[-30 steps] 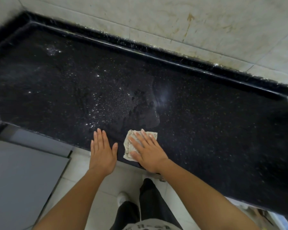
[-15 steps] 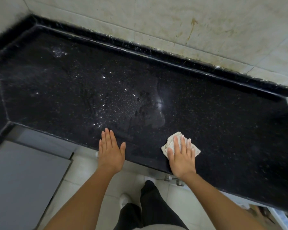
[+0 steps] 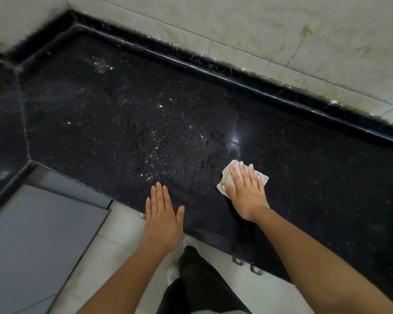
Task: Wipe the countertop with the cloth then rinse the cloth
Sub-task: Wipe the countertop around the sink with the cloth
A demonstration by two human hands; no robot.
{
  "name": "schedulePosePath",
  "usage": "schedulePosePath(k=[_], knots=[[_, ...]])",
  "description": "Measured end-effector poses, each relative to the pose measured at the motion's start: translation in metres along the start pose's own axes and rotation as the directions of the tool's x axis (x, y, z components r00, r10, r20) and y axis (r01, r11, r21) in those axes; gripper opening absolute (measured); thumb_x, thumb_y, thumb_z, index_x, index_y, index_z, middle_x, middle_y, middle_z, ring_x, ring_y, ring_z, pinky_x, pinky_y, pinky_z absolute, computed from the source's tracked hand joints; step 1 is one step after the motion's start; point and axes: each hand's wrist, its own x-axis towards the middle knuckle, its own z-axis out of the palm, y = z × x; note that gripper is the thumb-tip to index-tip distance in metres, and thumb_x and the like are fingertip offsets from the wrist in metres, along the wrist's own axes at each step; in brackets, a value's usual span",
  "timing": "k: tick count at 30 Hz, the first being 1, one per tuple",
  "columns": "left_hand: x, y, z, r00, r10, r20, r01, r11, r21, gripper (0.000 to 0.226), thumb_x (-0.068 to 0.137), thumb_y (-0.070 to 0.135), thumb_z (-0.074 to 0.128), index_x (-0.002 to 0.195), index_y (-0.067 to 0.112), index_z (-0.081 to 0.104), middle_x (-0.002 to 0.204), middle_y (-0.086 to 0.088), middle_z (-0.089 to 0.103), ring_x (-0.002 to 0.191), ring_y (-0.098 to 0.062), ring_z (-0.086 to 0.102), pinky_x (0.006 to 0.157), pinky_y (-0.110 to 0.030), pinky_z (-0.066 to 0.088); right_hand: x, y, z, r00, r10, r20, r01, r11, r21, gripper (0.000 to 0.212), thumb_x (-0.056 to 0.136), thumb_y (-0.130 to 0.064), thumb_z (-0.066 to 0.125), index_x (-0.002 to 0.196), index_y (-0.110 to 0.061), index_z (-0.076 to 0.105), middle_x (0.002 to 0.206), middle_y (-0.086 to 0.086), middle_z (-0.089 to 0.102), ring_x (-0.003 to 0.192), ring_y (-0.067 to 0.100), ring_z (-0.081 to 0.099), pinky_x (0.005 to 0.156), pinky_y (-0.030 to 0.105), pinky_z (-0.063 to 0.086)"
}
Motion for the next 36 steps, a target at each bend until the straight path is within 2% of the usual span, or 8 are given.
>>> schedulePosePath(k=[4,9,15,22,29,36], knots=[[0.019,0.009,-0.007,0.998,0.039,-0.039,-0.039,0.999,0.009,0.073,0.091,0.055,-0.006,0.147,0.009,-0.014,0.154,-0.005,-0.019,0.142,-0.018,-0.021,0.114,-0.037,-0.012,0.031,-0.003,-0.015,1.0,-0.007,-0.006,0.007,1.0,-0.001,0.06,0.101,-0.051,0.011,0.151,-0.031,-0.016,0.158,-0.005,-0.027,0.142,0.017,-0.032,0.115,0.037,-0.02],[0.086,0.019,-0.029,0.996,0.047,-0.074,-0.046,0.999,0.022,0.073,0.089,0.055,-0.004,0.145,0.008,-0.016,0.153,-0.005,-0.021,0.141,-0.017,-0.024,0.114,-0.035,-0.015,0.064,-0.006,-0.028,1.0,-0.021,-0.024,0.02,1.0,-0.016,0.061,0.101,-0.049,0.011,0.151,-0.029,-0.019,0.158,-0.004,-0.027,0.142,0.019,-0.032,0.113,0.035,-0.022],[0.176,0.016,-0.065,0.996,-0.087,-0.008,0.087,0.996,0.035,0.078,0.097,0.054,0.017,0.148,0.003,-0.011,0.156,-0.018,-0.019,0.143,-0.027,-0.021,0.116,-0.038,-0.015,0.118,-0.01,-0.049,0.999,-0.021,-0.041,0.02,1.0,-0.013,0.061,0.1,-0.051,0.009,0.152,-0.028,-0.015,0.158,-0.004,-0.026,0.142,0.02,-0.031,0.115,0.038,-0.019],[0.236,0.006,-0.08,0.987,-0.158,0.033,0.157,0.986,0.054,0.089,0.093,0.062,0.02,0.147,0.0,-0.014,0.155,-0.02,-0.021,0.143,-0.029,-0.021,0.116,-0.039,-0.014,0.19,-0.016,-0.076,0.998,-0.022,-0.064,0.022,1.0,-0.004,0.063,0.1,-0.053,0.01,0.153,-0.028,-0.013,0.159,-0.003,-0.025,0.143,0.02,-0.031,0.115,0.039,-0.019],[0.245,0.004,-0.074,0.979,-0.173,0.104,0.17,0.985,0.038,0.091,0.091,0.065,0.015,0.145,0.0,-0.022,0.152,-0.017,-0.031,0.14,-0.026,-0.029,0.115,-0.038,-0.017,0.244,-0.02,-0.102,0.999,-0.022,-0.05,0.022,1.0,0.008,0.063,0.1,-0.055,0.012,0.154,-0.029,-0.01,0.159,-0.003,-0.023,0.144,0.021,-0.028,0.115,0.04,-0.017],[0.246,0.006,-0.079,0.973,-0.176,0.147,0.169,0.984,0.057,0.09,0.092,0.063,0.013,0.143,-0.002,-0.023,0.15,-0.02,-0.032,0.14,-0.029,-0.03,0.115,-0.038,-0.017,0.239,-0.024,-0.098,0.998,-0.035,-0.056,0.037,0.999,0.021,0.062,0.101,-0.053,0.012,0.153,-0.029,-0.011,0.159,-0.002,-0.024,0.143,0.021,-0.029,0.115,0.04,-0.018]])
